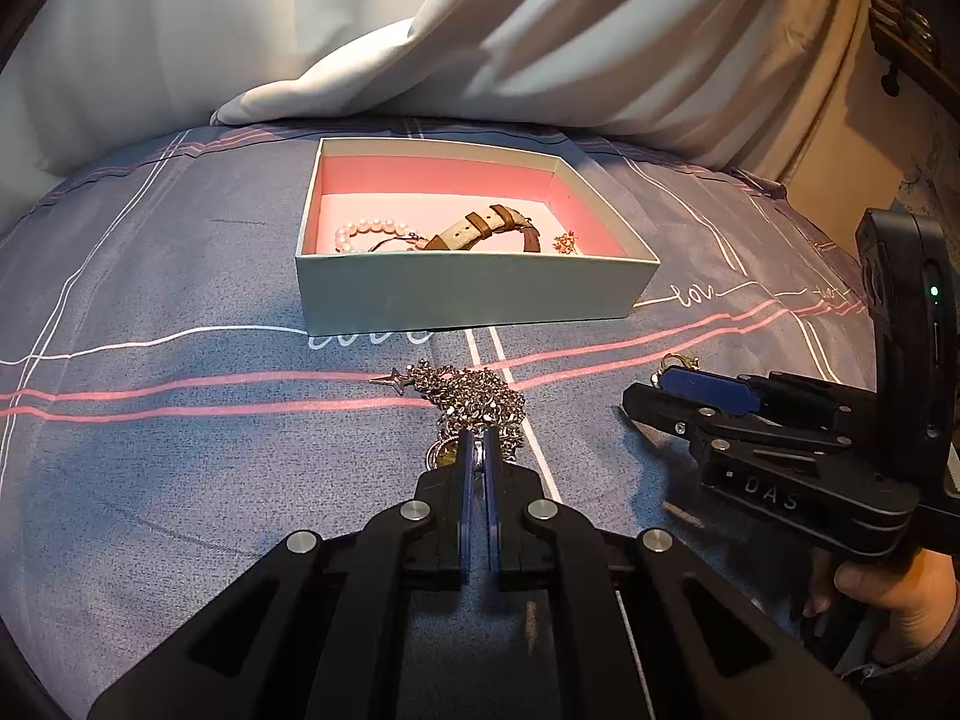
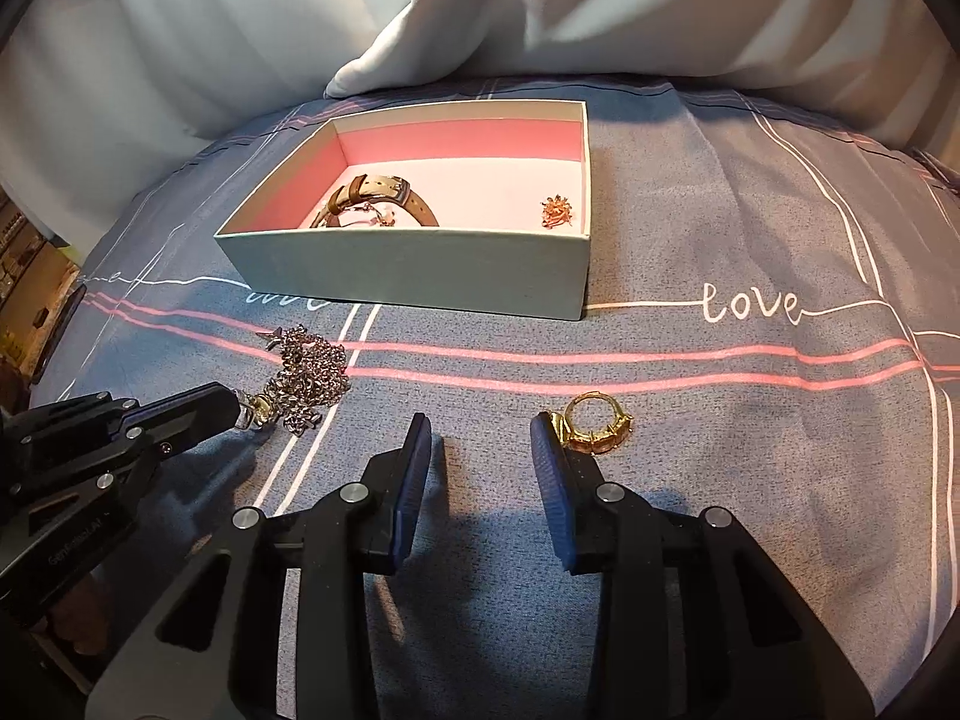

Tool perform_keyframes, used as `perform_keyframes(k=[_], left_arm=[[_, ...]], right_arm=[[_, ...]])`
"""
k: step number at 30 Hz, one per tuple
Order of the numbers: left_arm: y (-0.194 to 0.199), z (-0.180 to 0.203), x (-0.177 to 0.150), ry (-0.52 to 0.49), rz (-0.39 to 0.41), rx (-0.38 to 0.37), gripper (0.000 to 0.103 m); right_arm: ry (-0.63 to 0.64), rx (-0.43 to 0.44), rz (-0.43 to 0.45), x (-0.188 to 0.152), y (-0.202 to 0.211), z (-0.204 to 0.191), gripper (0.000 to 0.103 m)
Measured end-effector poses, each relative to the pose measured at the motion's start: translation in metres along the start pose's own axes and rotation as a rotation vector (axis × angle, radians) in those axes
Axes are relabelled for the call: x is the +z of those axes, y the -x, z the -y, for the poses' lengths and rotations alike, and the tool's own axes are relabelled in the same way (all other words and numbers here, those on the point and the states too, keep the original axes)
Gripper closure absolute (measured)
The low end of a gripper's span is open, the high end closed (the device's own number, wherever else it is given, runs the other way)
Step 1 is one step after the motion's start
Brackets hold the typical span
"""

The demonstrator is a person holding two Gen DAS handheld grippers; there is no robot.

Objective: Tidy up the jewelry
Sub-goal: 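Grasp the gold pendant with the right gripper, then place the gold pendant in the green box and open the right gripper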

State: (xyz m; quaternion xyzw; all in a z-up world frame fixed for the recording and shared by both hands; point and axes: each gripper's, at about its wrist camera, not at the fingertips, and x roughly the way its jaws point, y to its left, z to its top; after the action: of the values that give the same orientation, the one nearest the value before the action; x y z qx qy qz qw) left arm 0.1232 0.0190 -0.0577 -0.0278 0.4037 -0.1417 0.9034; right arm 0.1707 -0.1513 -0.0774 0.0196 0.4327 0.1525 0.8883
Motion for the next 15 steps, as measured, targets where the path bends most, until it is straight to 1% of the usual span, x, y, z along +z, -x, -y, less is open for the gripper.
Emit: perform_keyframes(k=[5, 11, 12, 13, 14, 15], left_arm=[[0.005, -0.002, 0.003, 0.008, 0.016, -0.002, 0.099], [0.012, -0.001, 0.008, 0.010, 0.035, -0.009, 0.099], [0.013, 0.000, 0.009, 0.011, 0.037, -0.008, 0.099], [0.014, 0.001, 0.009, 0.010, 0.037, -0.012, 0.099], [0.015, 0.001, 0.009, 0.009, 0.037, -0.010, 0.099], [0.015, 0.002, 0.009, 0.006, 0.038, -0.009, 0.099]], right_arm=[[-0.011, -0.010, 0.002, -0.003, 0.003, 0.004, 0.067], [0.011, -0.044, 0.000, 0.004, -0.010, 0.003, 0.067], [0.024, -0.048, 0.000, 0.005, -0.012, 0.002, 0.072], [0.046, -0.048, -0.004, 0.006, -0.013, -0.001, 0.088], [0.056, -0.034, -0.010, 0.006, -0.013, -0.003, 0.091], [0.060, -0.032, -0.012, 0.005, -0.012, -0.004, 0.091]])
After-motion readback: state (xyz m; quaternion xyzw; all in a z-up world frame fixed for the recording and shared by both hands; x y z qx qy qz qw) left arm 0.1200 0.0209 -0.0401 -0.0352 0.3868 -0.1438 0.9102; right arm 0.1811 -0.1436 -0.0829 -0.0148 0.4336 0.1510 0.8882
